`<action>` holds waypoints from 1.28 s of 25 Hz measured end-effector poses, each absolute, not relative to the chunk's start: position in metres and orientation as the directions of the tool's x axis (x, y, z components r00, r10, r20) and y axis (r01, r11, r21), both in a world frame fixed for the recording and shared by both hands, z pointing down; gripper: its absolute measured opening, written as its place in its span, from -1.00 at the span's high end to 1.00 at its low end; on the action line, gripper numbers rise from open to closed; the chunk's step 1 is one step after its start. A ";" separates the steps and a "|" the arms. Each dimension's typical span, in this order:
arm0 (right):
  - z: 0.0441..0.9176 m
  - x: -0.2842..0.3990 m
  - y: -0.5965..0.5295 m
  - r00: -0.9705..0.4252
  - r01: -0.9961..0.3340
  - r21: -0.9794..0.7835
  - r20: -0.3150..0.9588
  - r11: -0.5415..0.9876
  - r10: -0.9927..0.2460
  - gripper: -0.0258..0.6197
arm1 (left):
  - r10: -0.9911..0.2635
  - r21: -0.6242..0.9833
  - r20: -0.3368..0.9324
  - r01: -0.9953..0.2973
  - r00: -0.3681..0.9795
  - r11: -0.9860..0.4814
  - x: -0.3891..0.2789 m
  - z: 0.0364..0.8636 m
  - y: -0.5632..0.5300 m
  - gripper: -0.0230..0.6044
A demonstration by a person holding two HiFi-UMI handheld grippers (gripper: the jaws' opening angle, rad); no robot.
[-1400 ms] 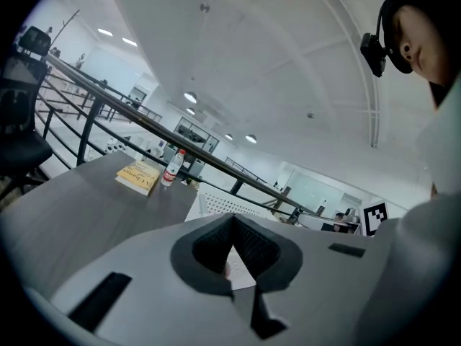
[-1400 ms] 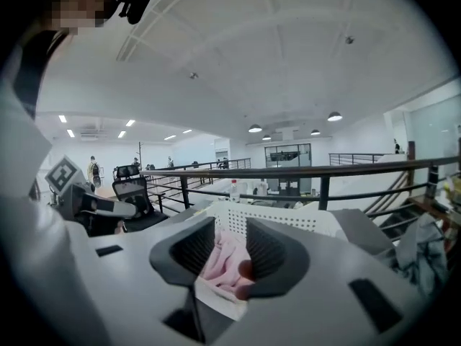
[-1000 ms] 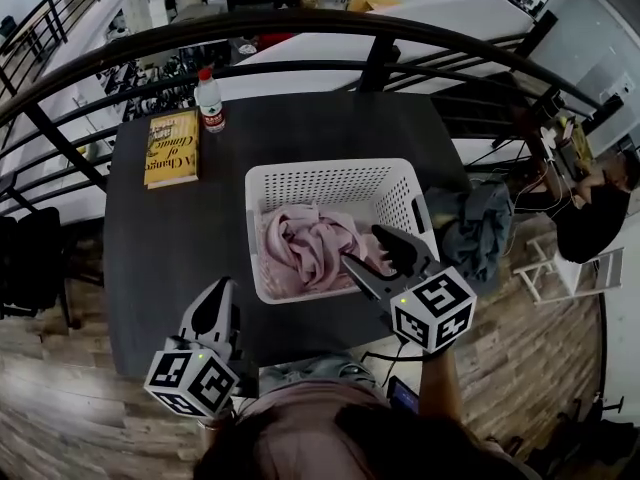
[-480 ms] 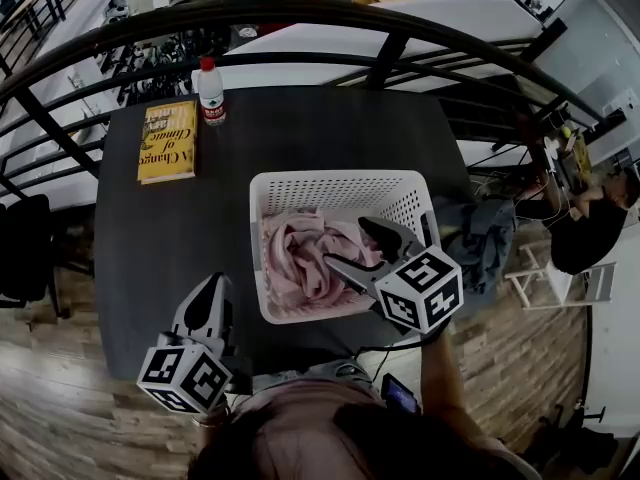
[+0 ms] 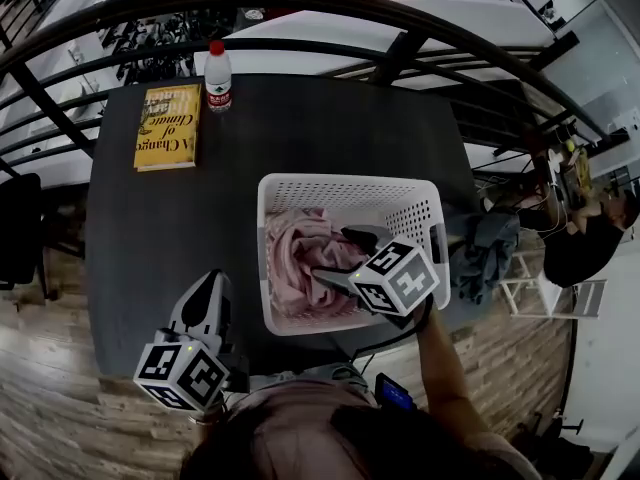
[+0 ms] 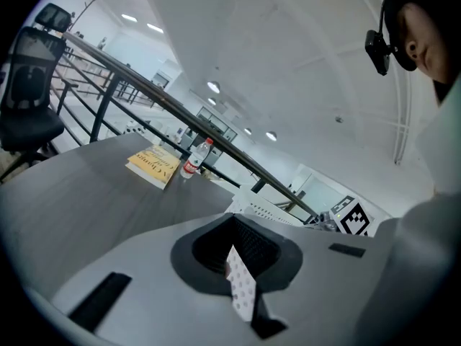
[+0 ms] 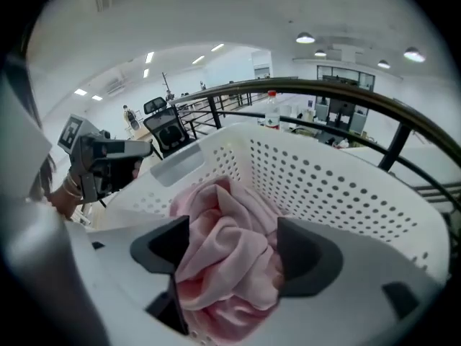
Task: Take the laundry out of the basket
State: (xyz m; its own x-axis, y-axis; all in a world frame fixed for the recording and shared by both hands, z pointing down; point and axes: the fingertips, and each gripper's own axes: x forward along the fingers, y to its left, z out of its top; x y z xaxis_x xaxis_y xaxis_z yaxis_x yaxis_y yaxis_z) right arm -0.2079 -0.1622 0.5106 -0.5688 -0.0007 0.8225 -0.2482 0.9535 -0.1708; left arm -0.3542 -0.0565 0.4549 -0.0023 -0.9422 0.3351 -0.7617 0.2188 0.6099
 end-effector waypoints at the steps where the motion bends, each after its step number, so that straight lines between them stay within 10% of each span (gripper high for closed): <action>1: 0.517 -0.208 -0.161 -0.551 -0.238 -0.184 0.834 0.953 0.023 -0.21 | -0.941 0.612 0.338 -0.758 -0.004 0.224 -0.356 0.457 -0.056 0.94; 16: 0.609 -0.185 -0.156 -0.237 -0.198 -0.181 0.963 0.963 0.132 -0.18 | -0.929 0.624 0.368 -0.734 -0.026 0.268 -0.368 0.470 -0.057 0.94; 32: 0.587 -0.178 -0.159 -0.280 -0.227 -0.175 0.954 0.958 0.108 0.71 | -0.937 0.606 0.348 -0.755 -0.033 0.252 -0.363 0.459 -0.048 0.94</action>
